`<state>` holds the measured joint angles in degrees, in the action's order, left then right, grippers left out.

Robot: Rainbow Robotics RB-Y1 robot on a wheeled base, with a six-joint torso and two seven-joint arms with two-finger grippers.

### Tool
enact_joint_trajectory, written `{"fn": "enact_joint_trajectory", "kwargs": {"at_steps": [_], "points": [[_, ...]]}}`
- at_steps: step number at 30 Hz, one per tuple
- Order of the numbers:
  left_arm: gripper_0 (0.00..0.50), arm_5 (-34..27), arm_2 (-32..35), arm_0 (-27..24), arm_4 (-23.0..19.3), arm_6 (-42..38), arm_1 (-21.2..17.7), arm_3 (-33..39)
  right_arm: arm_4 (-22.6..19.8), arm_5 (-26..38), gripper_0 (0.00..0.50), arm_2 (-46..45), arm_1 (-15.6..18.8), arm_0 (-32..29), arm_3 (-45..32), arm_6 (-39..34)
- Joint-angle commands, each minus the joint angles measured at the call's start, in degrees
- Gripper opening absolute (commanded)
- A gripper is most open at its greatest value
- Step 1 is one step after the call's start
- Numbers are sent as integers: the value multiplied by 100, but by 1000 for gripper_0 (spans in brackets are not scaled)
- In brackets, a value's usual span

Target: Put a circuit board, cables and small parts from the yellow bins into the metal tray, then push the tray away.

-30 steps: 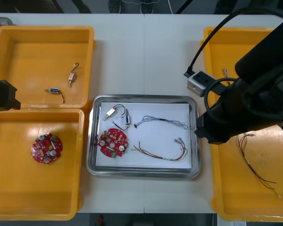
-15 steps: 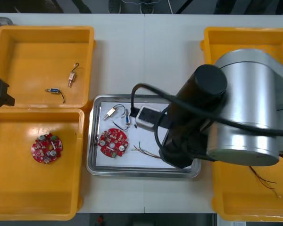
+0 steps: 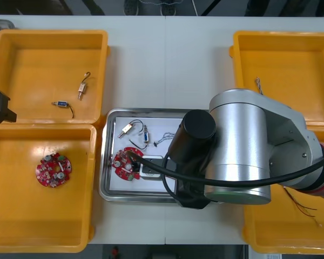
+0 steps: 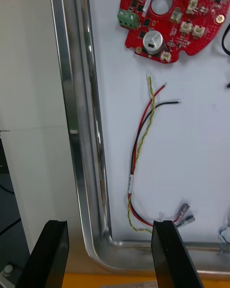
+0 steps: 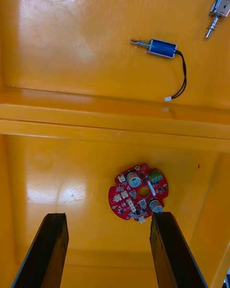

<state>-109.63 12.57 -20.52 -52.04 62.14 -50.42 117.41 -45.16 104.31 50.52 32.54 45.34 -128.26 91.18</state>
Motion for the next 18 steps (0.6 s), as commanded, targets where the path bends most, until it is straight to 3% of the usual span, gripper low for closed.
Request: {"fn": "enact_joint_trajectory", "kwargs": {"at_steps": [1, 18], "points": [[500, -37, 185, 118, -43, 492, -205, 89, 166, -332, 500, 362, -249, 212, 144, 189], [500, -37, 193, 127, -61, 509, -205, 98, 684, -1237, 500, 1444, -468, 274, 1014, 189]]}}
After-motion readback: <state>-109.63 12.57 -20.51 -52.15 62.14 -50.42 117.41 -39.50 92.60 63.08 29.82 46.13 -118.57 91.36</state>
